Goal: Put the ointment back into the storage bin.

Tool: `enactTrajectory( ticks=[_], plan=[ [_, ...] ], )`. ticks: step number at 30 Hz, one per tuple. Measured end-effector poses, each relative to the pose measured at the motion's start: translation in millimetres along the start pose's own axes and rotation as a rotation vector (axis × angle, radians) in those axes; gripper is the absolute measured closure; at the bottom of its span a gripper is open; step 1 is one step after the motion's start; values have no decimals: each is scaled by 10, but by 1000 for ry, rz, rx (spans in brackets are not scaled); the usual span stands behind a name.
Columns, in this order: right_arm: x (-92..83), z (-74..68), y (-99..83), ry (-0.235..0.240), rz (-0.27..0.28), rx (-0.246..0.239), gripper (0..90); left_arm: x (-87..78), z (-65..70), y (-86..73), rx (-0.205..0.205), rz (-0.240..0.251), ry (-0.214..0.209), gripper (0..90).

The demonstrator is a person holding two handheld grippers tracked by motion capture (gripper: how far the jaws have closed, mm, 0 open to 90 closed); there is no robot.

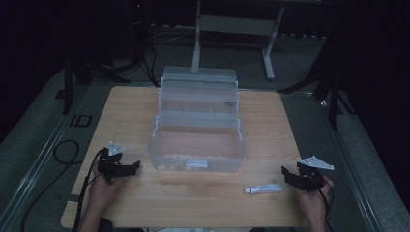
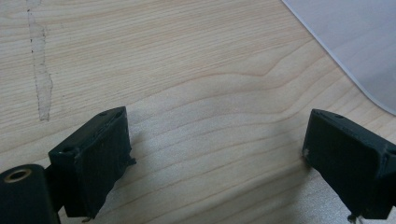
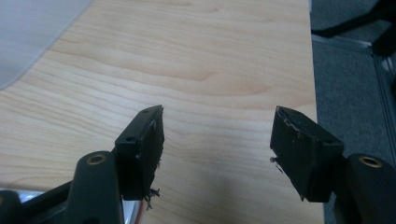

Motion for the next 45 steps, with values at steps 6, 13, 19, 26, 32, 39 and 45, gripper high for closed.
enactTrajectory(
  ticks=[6, 13, 19, 26, 32, 39, 45],
  plan=[
    [-85, 16, 101, 37, 19, -52, 361, 0, 1, 0, -1, 0, 1, 81],
    [-170, 51, 229, 64, 26, -88, 361, 1, 2, 1, -3, 2, 1, 81],
    [-220, 44, 319, 132, 23, -87, 347, 1, 2, 1, -3, 2, 1, 81],
    [-262, 36, 357, 169, 7, -120, 342, 1, 2, 1, -3, 2, 1, 81],
    [-319, 14, 399, 193, -2, -182, 342, 1, 3, 1, -4, 2, 2, 81],
    [-364, -33, 441, 218, -23, -262, 342, 0, 3, 0, -4, 1, 2, 82],
    [-388, -87, 486, 236, -41, -333, 341, 0, 3, 0, -4, 1, 2, 82]
  ],
)
Point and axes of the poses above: each handheld gripper's, and its own axes: x roughly forward along the jaws, y roughly out of its top, z roughly to its right, the point moved 9 cm from there along x, roughly forward along the jaws, and after that the axes turned 5 degrees about -y, right-handed, at the moved point
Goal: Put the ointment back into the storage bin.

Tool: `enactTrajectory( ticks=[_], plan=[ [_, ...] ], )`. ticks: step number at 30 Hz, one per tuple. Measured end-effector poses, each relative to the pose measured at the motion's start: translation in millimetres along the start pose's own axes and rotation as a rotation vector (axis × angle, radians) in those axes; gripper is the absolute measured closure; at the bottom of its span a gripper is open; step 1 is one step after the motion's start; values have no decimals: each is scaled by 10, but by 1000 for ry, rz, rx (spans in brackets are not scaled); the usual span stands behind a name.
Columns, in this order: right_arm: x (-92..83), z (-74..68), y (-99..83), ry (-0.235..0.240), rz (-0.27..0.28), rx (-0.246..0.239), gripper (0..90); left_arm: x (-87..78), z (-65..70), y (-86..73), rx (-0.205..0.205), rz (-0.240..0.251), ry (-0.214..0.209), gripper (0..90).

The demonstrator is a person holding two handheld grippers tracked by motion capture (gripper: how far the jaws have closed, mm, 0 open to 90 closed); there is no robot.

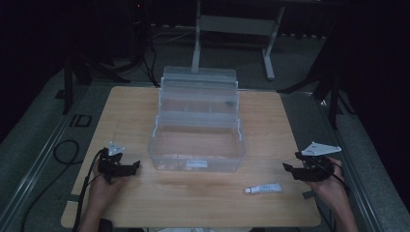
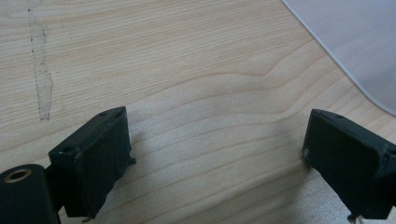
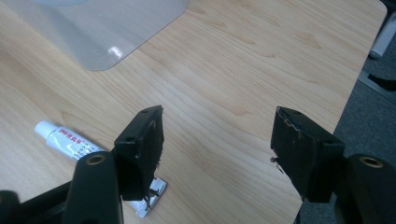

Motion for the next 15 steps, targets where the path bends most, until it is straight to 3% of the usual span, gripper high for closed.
enactTrajectory(
  ticks=[8, 15],
  plan=[
    [-14, -73, 84, 22, -33, -90, 341, 0, 0, 0, 0, 0, 0, 82],
    [-3, -132, 129, 36, -55, -139, 335, 0, 0, -1, 0, 0, 1, 82]
  ],
)
Point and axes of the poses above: each handheld gripper's, and its own axes: x roughly forward along the jaws, y roughly out of its top, z roughly to its right, the point moved 9 cm from there along x, roughly forward along the jaws, and after that the axes turned 5 degrees about -y, right-handed, at the moved point
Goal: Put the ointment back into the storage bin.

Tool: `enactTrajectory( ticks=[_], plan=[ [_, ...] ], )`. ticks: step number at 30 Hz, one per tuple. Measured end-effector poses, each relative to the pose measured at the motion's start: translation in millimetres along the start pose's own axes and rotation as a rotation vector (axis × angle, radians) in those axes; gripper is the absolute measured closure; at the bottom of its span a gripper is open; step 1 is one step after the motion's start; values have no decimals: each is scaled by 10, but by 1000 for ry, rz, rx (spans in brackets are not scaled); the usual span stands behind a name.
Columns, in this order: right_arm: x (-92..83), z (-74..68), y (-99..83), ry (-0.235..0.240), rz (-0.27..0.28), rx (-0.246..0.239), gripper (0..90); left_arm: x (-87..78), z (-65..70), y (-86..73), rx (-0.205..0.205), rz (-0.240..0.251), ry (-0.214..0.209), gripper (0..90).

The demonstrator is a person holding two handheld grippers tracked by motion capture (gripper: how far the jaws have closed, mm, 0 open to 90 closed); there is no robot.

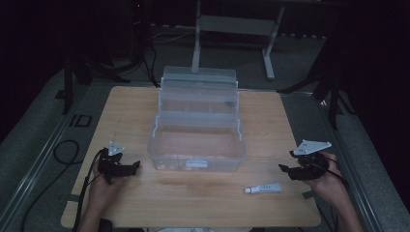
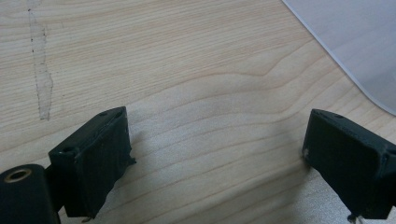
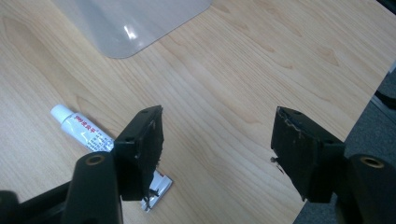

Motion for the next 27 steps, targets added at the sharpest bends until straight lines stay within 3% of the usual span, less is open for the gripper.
enactTrajectory(
  ticks=[27],
  plan=[
    [60, -189, 138, 77, -87, -159, 280, -1, 0, 0, 0, 0, 0, 82]
  ],
)
Point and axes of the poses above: each handheld gripper's, and its own axes: x roughly forward along the jaws, y roughly out of its top, z roughly to its right, the point moved 9 cm from there along x, roughly forward along the jaws, and after that the axes turned 5 degrees about -y, right-handed, at the moved point
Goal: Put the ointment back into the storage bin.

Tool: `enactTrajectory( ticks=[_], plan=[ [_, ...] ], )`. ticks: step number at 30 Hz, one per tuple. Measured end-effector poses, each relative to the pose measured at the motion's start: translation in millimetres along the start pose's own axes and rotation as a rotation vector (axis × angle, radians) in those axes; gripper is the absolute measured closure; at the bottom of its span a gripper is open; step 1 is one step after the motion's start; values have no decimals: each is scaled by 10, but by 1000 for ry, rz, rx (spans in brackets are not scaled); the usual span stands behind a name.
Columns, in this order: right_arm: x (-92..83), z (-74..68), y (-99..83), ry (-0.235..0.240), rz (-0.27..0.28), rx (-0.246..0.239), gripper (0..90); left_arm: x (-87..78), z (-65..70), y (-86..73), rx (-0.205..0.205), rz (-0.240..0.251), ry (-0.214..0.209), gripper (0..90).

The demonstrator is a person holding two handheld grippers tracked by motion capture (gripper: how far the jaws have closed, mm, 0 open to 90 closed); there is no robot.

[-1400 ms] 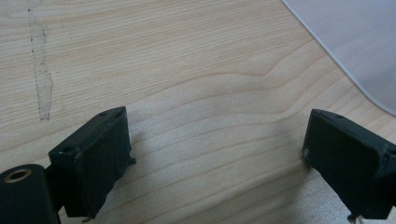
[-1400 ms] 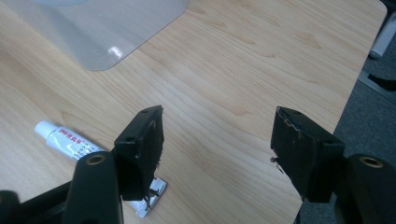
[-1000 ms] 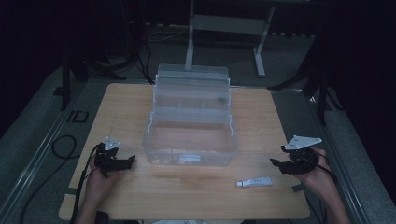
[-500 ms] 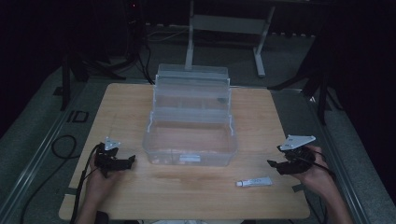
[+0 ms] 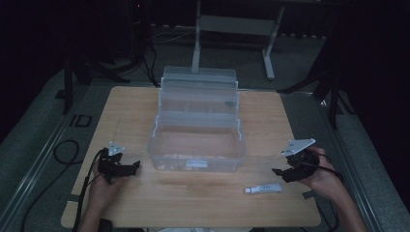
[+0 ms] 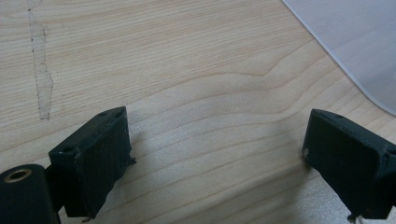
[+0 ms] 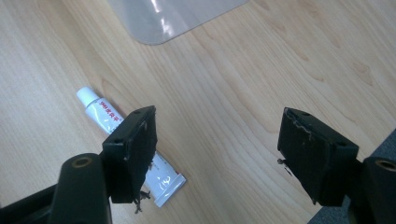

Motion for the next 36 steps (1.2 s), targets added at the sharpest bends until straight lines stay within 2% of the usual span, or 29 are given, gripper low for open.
enactTrajectory(
  ticks=[10, 19, 36],
  plan=[
    [46, -46, 43, 35, -31, -52, 286, 0, 0, 0, 0, 0, 0, 82],
    [113, -123, 84, 88, -73, -116, 350, 0, 0, 0, 0, 0, 0, 82],
    [249, -215, 69, 126, -156, -184, 392, 0, 0, 0, 0, 0, 0, 82]
  ],
)
Point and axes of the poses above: each handheld gripper's, and its own axes: x roughly forward along the jaws, y roughly out of its top, z roughly to its right, the point moved 9 cm from there along x, roughly forward along the jaws, and after that the axes turned 5 degrees about -y, right-handed, at the moved point
